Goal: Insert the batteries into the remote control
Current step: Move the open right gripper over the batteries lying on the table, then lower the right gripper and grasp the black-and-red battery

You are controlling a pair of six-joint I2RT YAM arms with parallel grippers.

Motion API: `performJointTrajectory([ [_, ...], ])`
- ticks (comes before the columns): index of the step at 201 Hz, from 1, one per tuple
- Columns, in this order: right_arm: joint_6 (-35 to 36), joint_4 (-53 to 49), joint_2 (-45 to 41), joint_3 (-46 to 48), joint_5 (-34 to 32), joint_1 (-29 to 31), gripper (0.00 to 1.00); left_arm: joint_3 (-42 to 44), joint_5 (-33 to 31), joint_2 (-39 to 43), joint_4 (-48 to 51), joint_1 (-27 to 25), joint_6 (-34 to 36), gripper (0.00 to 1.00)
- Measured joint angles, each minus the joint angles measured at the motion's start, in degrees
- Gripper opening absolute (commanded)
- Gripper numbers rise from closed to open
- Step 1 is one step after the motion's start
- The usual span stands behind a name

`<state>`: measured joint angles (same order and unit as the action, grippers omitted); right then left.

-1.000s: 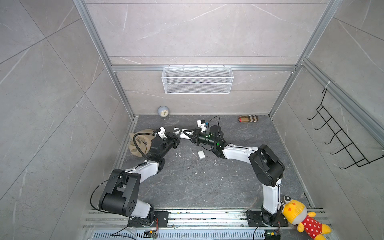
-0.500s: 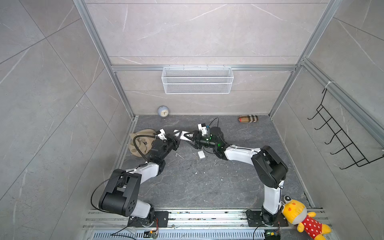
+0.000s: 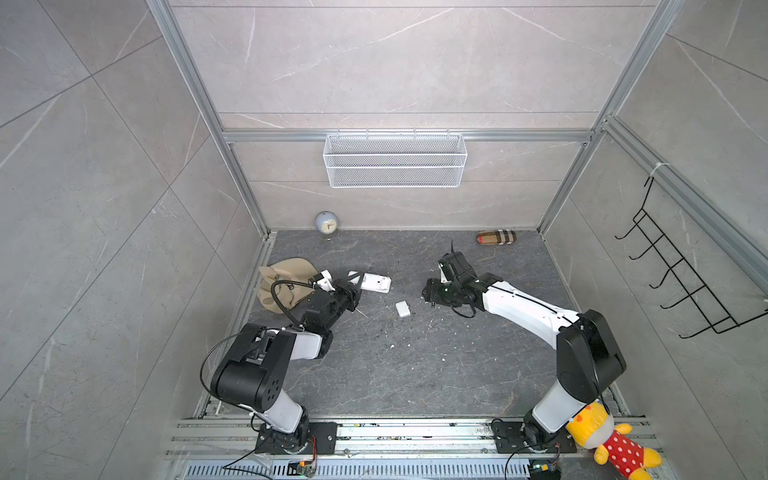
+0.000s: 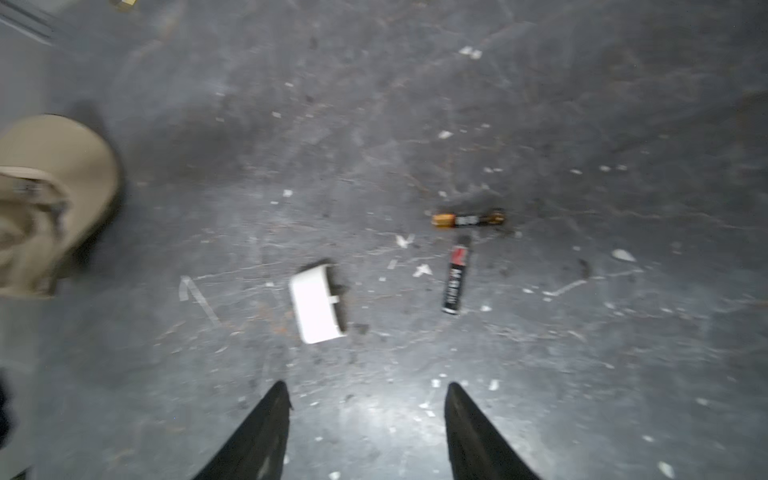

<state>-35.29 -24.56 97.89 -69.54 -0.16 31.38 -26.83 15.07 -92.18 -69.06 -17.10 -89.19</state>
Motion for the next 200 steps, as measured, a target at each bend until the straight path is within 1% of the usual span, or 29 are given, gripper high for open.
performJointTrajectory([
  [17, 0.44, -3.5, 2.01, -0.02, -4.2, 0.0, 0.57, 0.26, 0.13, -1.4, -1.33, 0.0, -0.48, 0.0],
  [26, 0.46, -4.52, 2.73, -0.17, -5.2, 0.0, 0.57, 0.28, 0.28, -1.79, -2.03, -0.02, -0.68, 0.0],
  [40, 0.63, -4.92, 3.72, -0.57, -5.9, 0.0, 0.57, 0.28, 0.48, -1.99, -2.93, -0.02, -0.79, 0.03],
  [57, 0.72, -5.51, 5.99, -2.54, -5.84, 0.0, 0.56, 0.28, 0.48, -1.99, -4.0, -0.02, -0.81, 0.04],
  [90, 1.07, -5.79, 11.43, -6.84, -5.27, 0.0, 0.54, 0.28, 0.5, -1.99, -4.74, 0.0, -0.81, 0.04],
  [162, 1.09, -7.06, 14.6, -9.35, -3.04, -1.01, 0.47, 0.28, 1.84, -1.99, -4.74, 0.0, -0.81, 0.04],
  [200, 1.88, -7.37, 15.87, -10.34, -3.02, -1.09, 0.38, 0.26, 2.19, -1.99, -4.72, 0.0, -0.81, 0.05],
])
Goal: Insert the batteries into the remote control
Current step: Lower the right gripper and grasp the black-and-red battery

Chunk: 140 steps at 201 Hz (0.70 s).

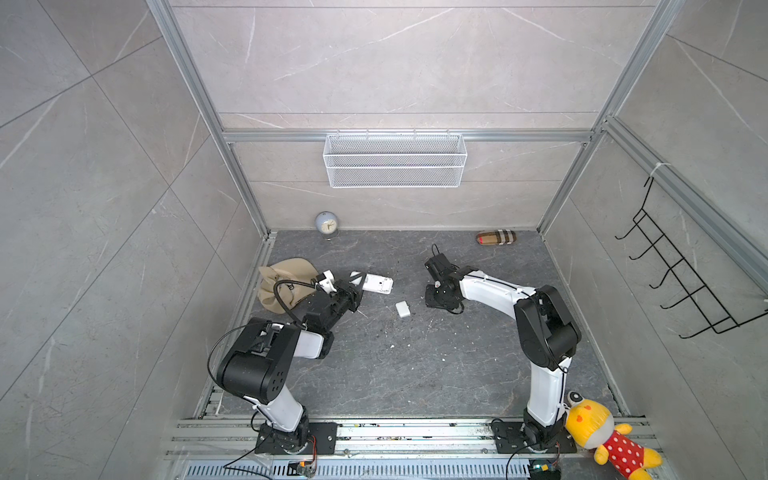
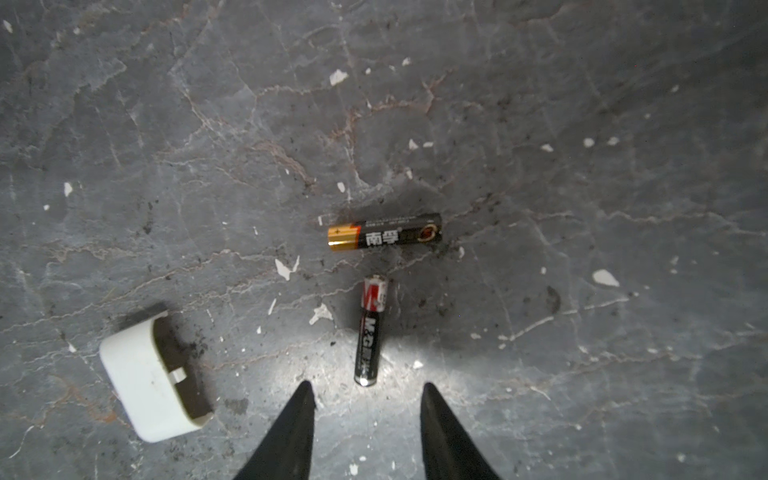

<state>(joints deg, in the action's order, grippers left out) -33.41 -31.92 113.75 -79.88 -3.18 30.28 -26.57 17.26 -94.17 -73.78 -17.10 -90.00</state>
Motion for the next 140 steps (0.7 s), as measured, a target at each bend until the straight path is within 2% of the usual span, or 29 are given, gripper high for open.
performJointTrajectory([
  [37, 0.28, 0.02, 2.67, -0.85, 0.02, 0.0, 0.36, -0.11, 0.7, 0.26, 0.48, 0.0, 0.26, 0.05],
  [82, 1.14, -0.15, 4.59, -3.63, 0.11, 0.0, 0.33, -0.98, 0.9, 3.67, 5.84, -0.02, 2.47, 0.04],
  [140, 2.16, -1.09, 6.6, -6.03, -1.07, 0.0, 0.23, -0.98, 0.87, 4.22, 6.97, -0.02, 2.82, 0.04],
])
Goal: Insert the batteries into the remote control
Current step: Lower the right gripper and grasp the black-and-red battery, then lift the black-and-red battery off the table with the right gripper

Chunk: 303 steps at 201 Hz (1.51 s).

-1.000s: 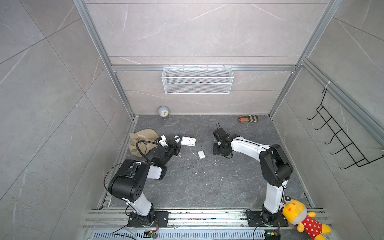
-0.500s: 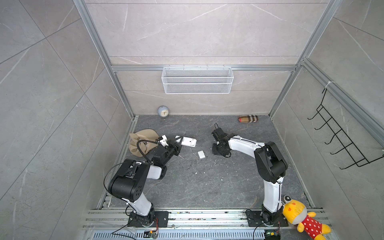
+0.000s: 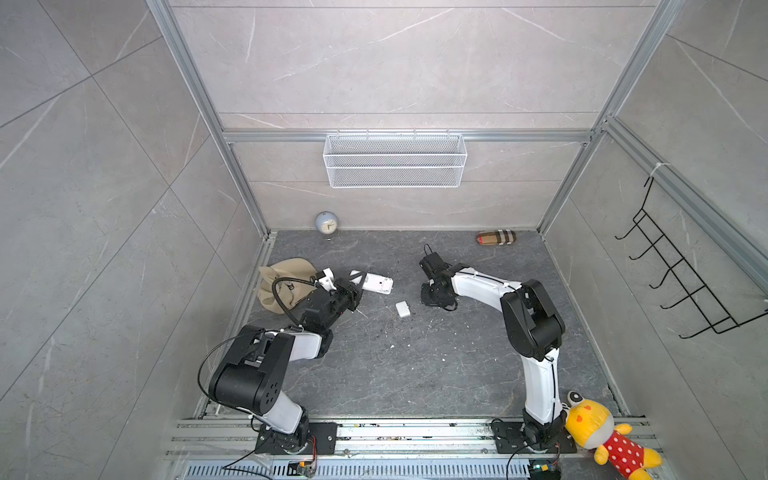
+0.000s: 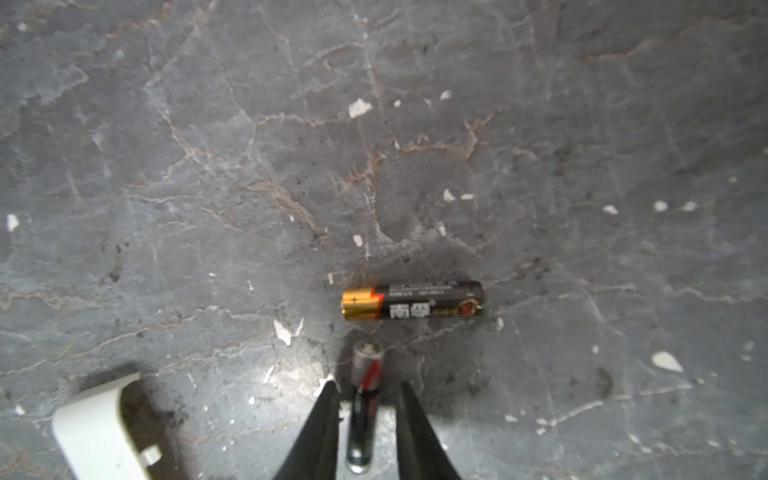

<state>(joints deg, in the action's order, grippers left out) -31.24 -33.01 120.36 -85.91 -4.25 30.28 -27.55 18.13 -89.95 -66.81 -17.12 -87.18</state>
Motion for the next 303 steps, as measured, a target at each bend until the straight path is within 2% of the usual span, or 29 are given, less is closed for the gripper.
performJointTrajectory([
  [20, 0.02, -0.63, 0.33, -0.59, -0.5, 0.0, 0.2, 0.0, 0.02, -0.09, -0.17, 0.0, -0.02, 0.04],
  [50, 0.26, -0.92, 0.63, -0.98, -1.01, 0.0, 0.08, 0.0, 0.02, -0.24, -0.48, 0.0, -0.02, 0.04],
  [66, 0.44, -0.85, 0.63, -1.01, -1.11, 0.0, 0.07, 0.0, 0.02, -0.24, -0.48, -0.04, -0.02, 0.04],
  [103, 0.13, 0.7, -0.24, 0.48, -0.94, 0.0, 0.06, -0.07, 0.02, -0.37, -0.57, -0.04, -0.07, 0.05],
  [155, -2.19, 5.14, -6.86, 10.38, -0.17, 0.02, 0.07, -0.55, 0.04, -1.86, -1.42, -0.15, -0.48, 0.05],
  [212, -2.21, 9.03, -12.94, 14.88, -0.9, 0.68, 0.07, -0.68, 0.02, -2.25, -1.79, -0.63, -0.48, 0.04],
  [250, -2.43, 12.02, -19.19, 18.38, -1.73, 2.27, 0.07, -0.7, 0.02, -2.27, -1.81, -0.74, -0.46, 0.04],
  [303, -2.45, 13.44, -24.63, 18.6, -2.71, 5.88, 0.07, -0.72, 0.0, -2.69, -2.16, -1.03, -0.44, 0.04],
])
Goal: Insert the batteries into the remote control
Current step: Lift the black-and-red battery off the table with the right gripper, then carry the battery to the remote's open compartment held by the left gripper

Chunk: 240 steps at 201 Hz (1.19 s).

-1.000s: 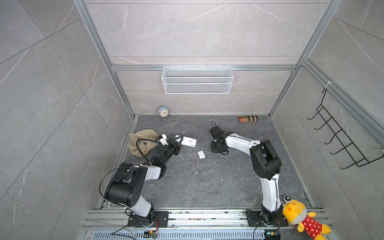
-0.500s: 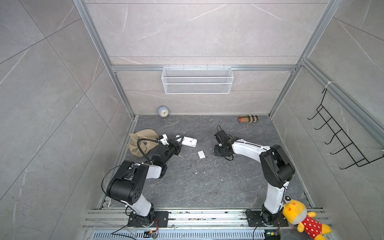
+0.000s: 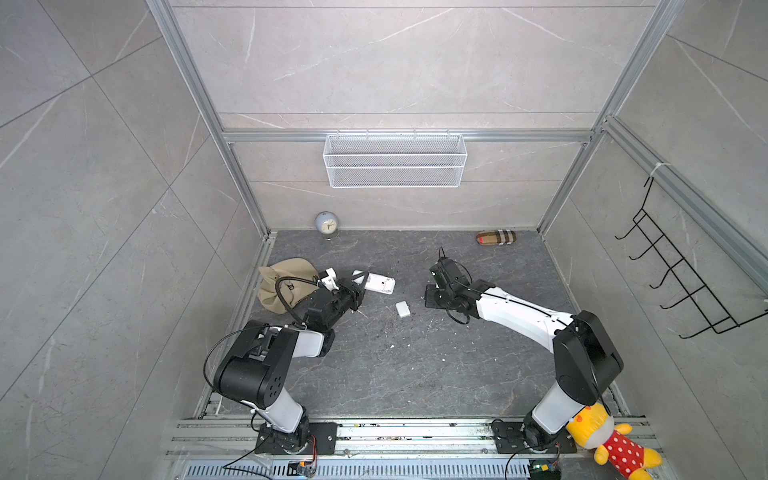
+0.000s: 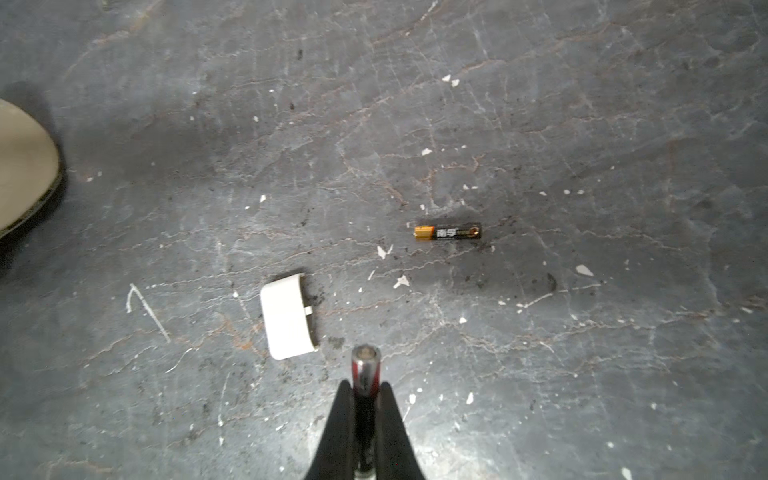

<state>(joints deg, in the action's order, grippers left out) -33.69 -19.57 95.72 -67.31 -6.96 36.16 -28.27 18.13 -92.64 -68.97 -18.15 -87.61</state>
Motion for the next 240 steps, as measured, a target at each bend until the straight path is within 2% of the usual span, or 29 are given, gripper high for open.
performJointTrajectory([
  [39, -1.22, -0.15, -2.36, -1.36, -0.59, 3.02, 0.08, 0.0, -0.59, -1.53, -1.22, -0.74, 0.35, 0.04],
  [109, -3.91, -0.48, -2.14, -14.01, -2.73, 7.98, 0.09, -2.51, -6.47, -5.16, -6.16, -4.87, 4.46, 0.04],
  [171, -4.04, -1.77, 1.55, -19.8, -5.27, 8.31, 0.09, -4.2, -9.88, -5.16, -7.65, -6.36, 6.27, 0.03],
  [240, -4.31, -2.86, 5.07, -20.06, -6.36, 8.39, 0.1, -4.2, -10.78, -5.16, -7.67, -6.36, 6.21, 0.03],
])
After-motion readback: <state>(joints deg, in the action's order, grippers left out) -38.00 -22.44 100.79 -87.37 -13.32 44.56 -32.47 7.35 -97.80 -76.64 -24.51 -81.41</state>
